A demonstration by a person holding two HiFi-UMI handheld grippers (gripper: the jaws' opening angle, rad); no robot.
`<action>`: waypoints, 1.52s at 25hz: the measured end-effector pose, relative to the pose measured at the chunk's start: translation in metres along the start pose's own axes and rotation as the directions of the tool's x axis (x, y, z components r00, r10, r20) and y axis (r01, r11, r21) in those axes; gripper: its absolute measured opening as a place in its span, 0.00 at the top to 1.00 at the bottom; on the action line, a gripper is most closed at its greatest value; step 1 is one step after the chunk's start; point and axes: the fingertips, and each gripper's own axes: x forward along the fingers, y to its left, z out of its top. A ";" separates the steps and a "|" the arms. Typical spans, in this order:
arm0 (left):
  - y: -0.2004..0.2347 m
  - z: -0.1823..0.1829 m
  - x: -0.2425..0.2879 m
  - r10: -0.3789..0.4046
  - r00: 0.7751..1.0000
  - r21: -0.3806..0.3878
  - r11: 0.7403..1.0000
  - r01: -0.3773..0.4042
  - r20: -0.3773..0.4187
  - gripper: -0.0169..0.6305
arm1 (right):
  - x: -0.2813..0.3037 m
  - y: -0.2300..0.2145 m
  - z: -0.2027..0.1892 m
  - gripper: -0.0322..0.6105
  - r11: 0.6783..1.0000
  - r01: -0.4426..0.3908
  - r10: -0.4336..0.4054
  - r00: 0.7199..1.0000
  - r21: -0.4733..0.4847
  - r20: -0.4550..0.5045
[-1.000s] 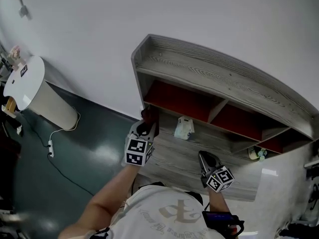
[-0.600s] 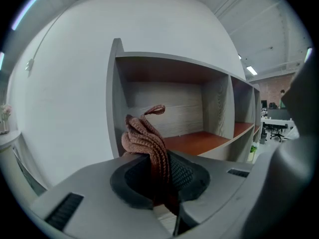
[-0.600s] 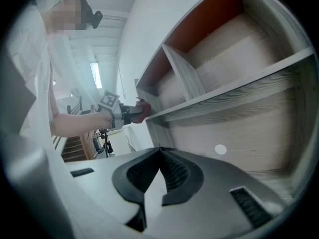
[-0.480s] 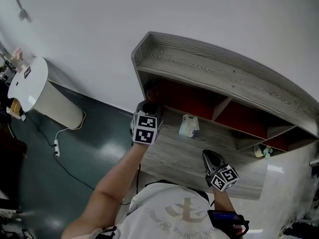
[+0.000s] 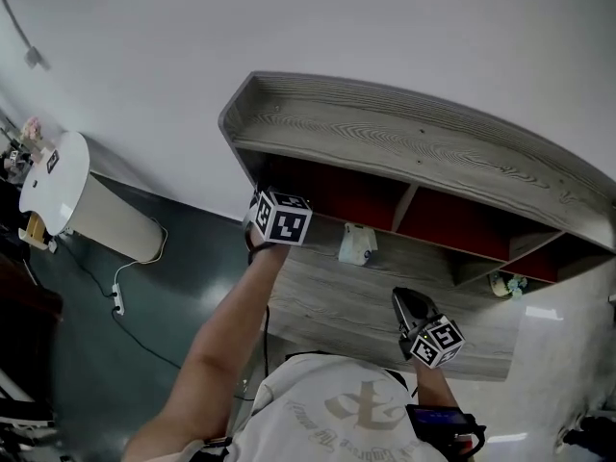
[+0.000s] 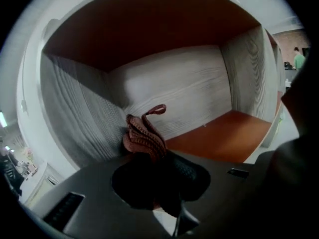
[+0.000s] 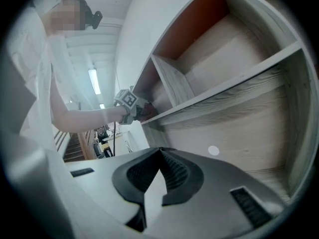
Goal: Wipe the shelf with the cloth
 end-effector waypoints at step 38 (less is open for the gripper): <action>-0.073 0.016 0.016 -0.260 0.960 -0.118 0.961 0.248 -0.101 0.88 | -0.024 -0.029 0.001 0.94 0.982 -0.026 0.007 0.995 0.188 0.101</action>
